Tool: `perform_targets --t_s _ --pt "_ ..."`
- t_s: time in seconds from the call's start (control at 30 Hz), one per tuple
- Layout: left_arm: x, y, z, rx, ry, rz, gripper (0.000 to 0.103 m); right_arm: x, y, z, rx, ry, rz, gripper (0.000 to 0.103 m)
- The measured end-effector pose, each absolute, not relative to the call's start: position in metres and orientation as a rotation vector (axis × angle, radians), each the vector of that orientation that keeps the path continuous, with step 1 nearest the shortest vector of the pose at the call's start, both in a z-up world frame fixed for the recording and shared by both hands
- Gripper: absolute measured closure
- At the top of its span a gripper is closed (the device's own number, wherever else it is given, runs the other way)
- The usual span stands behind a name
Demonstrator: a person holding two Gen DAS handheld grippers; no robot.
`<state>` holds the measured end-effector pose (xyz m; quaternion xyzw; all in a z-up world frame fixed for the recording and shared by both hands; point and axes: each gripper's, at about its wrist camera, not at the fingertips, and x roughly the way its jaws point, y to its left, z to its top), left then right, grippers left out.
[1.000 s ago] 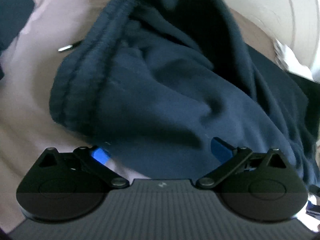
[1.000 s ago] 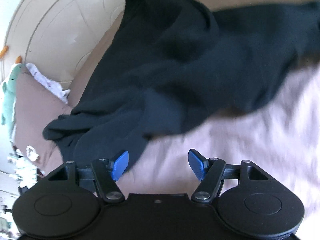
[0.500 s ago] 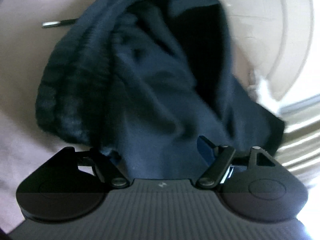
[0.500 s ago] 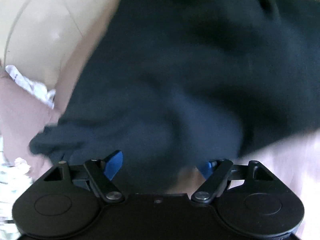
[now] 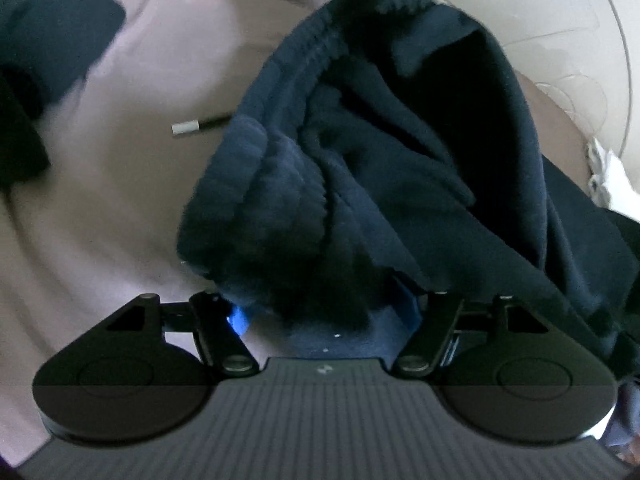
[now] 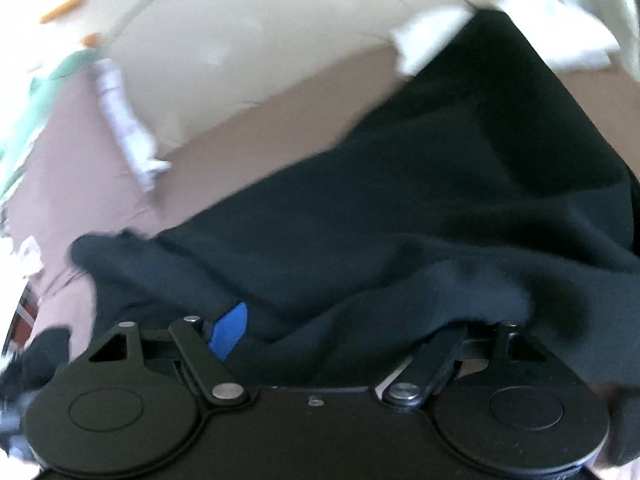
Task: Fold clothes
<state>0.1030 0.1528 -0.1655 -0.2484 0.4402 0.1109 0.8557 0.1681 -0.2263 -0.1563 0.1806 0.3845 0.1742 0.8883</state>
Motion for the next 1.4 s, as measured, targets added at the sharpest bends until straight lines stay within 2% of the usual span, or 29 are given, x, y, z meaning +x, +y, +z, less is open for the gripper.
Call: perform_targets --t_s 0.1,0.23,0.27,0.3,0.33,0.37,0.43,0.47,0.5,0.53,0.57,0.6,0.63,0.73,0.77,0.8,0.87,1.03,1.13,1.17,1.23,1.3,1.37,1.4 --pt "0.105 0.138 -0.163 -0.353 0.949 0.253 0.032 0.178 -0.229 -0.188 0.529 0.883 0.306 0.015" --pt "0.104 0.136 -0.174 -0.342 0.958 0.248 0.025 0.193 -0.253 -0.215 0.727 0.928 0.227 0.015" --pt "0.106 0.143 -0.176 -0.394 0.958 0.228 0.018 0.203 -0.254 -0.216 0.743 0.926 0.216 0.015" --pt "0.112 0.152 -0.18 -0.453 0.957 0.204 0.005 0.215 -0.253 -0.218 0.752 0.93 0.211 0.015" --pt "0.117 0.16 -0.184 -0.508 0.95 0.173 0.0 0.228 -0.253 -0.219 0.76 0.933 0.206 0.01" --pt "0.119 0.164 -0.188 -0.527 0.933 0.146 0.0 0.24 -0.253 -0.221 0.769 0.937 0.2 0.003" --pt "0.119 0.164 -0.188 -0.465 0.891 0.137 0.0 0.253 -0.248 -0.219 0.746 0.9 0.184 0.003" --pt "0.117 0.158 -0.182 -0.411 0.863 0.15 0.0 0.253 -0.241 -0.215 0.681 0.868 0.191 0.016" --pt "0.115 0.153 -0.176 -0.357 0.835 0.163 0.004 0.249 -0.233 -0.208 0.591 0.83 0.205 0.035" --pt "0.113 0.148 -0.17 -0.303 0.807 0.176 0.01 0.246 -0.222 -0.202 0.481 0.822 0.235 0.074" --pt "0.11 0.143 -0.165 -0.249 0.778 0.189 0.035 0.239 -0.212 -0.194 0.384 0.815 0.283 0.084" --pt "0.108 0.138 -0.159 -0.195 0.749 0.202 0.048 0.228 -0.209 -0.185 0.35 0.786 0.322 0.087" --pt "0.106 0.133 -0.153 -0.141 0.72 0.214 0.05 0.219 -0.21 -0.176 0.346 0.758 0.35 0.09" --pt "0.1 0.118 -0.136 0.018 0.63 0.25 0.055 0.185 -0.213 -0.139 0.31 0.658 0.451 0.091" --pt "0.097 0.113 -0.13 0.071 0.599 0.262 0.066 0.172 -0.215 -0.128 0.299 0.645 0.508 0.092" --pt "0.095 0.108 -0.124 0.124 0.568 0.273 0.083 0.16 -0.217 -0.116 0.289 0.631 0.564 0.092" --pt "0.091 0.103 -0.109 0.195 0.501 0.296 0.083 0.13 -0.214 -0.095 0.247 0.615 0.731 0.092" --pt "0.094 0.16 -0.075 0.047 0.479 0.401 0.084 0.081 -0.178 -0.082 0.238 0.693 0.973 0.092" --pt "0.084 0.172 -0.076 0.097 0.491 0.435 0.083 0.068 -0.159 -0.107 0.079 0.867 0.899 0.091" --pt "0.08 0.174 -0.077 0.093 0.502 0.436 0.083 0.062 -0.161 -0.112 0.055 0.899 0.85 0.079" --pt "0.071 0.175 -0.084 0.091 0.531 0.45 0.083 0.049 -0.167 -0.122 0.007 0.962 0.751 0.072" --pt "0.071 0.171 -0.09 0.093 0.557 0.473 0.084 0.037 -0.173 -0.109 0.013 0.95 0.783 0.068" --pt "0.077 0.163 -0.093 0.076 0.56 0.466 0.084 0.023 -0.179 -0.089 0.019 0.906 0.839 0.052" --pt "0.079 0.159 -0.092 0.085 0.545 0.451 0.084 0.02 -0.181 -0.078 0.014 0.884 0.847 0.049"
